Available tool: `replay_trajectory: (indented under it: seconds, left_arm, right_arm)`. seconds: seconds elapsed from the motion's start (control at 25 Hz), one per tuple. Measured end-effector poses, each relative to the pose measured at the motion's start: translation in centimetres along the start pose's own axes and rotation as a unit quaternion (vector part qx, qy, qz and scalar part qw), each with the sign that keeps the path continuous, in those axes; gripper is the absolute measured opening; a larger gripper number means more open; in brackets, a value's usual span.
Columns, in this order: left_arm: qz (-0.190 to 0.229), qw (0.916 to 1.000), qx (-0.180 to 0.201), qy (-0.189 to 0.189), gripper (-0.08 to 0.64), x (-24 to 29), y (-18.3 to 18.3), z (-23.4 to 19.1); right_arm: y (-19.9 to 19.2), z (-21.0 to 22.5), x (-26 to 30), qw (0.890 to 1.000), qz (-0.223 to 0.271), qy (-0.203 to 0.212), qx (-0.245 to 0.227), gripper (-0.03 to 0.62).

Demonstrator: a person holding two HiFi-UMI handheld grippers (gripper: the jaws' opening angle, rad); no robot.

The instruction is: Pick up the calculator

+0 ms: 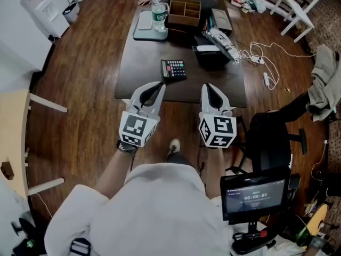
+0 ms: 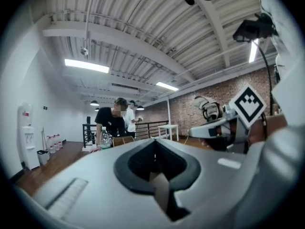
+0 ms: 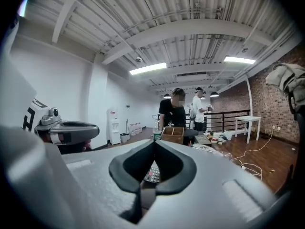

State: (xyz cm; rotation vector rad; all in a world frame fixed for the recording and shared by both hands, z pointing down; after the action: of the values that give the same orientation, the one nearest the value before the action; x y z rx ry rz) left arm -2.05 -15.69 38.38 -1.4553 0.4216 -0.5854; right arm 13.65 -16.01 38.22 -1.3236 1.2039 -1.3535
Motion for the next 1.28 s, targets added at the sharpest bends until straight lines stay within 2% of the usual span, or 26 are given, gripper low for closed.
replay_trajectory:
  seconds: [0.32, 0.64, 0.76, 0.96, 1.28]
  left_arm:
    - [-0.048, 0.9987, 0.007, 0.019, 0.008, 5.6, -0.4, -1.7]
    - [-0.066, 0.9967, 0.005, 0.046, 0.008, 8.5, -0.7, -3.3]
    - [-0.075, 0.996, 0.005, 0.049, 0.007, 8.8, -0.9, -3.5]
    - [-0.08, 0.9949, 0.01, 0.061, 0.007, 8.9, -0.7, -4.7]
    - [-0.065, 0.9963, 0.033, 0.045, 0.008, 8.9, 1.1, -6.2]
  right_arm:
    - [1.3, 2.3, 4.0, 0.999, 0.016, 0.041, -0.007, 0.002]
    - [1.2, 5.7, 7.8, 0.999, 0.005, 0.045, -0.018, 0.002]
    - [1.0, 6.2, 8.3, 0.999, 0.001, 0.05, -0.007, 0.002]
    - [1.3, 6.5, 9.1, 0.999, -0.003, 0.046, 0.002, 0.002]
    - [3.2, 5.3, 9.5, 0.999, 0.015, 0.025, -0.019, 0.002]
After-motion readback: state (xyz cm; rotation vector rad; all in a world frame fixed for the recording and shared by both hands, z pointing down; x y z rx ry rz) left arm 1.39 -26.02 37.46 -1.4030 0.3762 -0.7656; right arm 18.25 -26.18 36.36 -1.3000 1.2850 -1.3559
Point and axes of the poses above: the fingertips, and each gripper's own axes: x forward along the fingers, z to its right, y out of its top, the point moved 2 cm from there along -x, backward along the fingers, and after that the axes turned 13 degrees about -y, right-handed, at the moved point
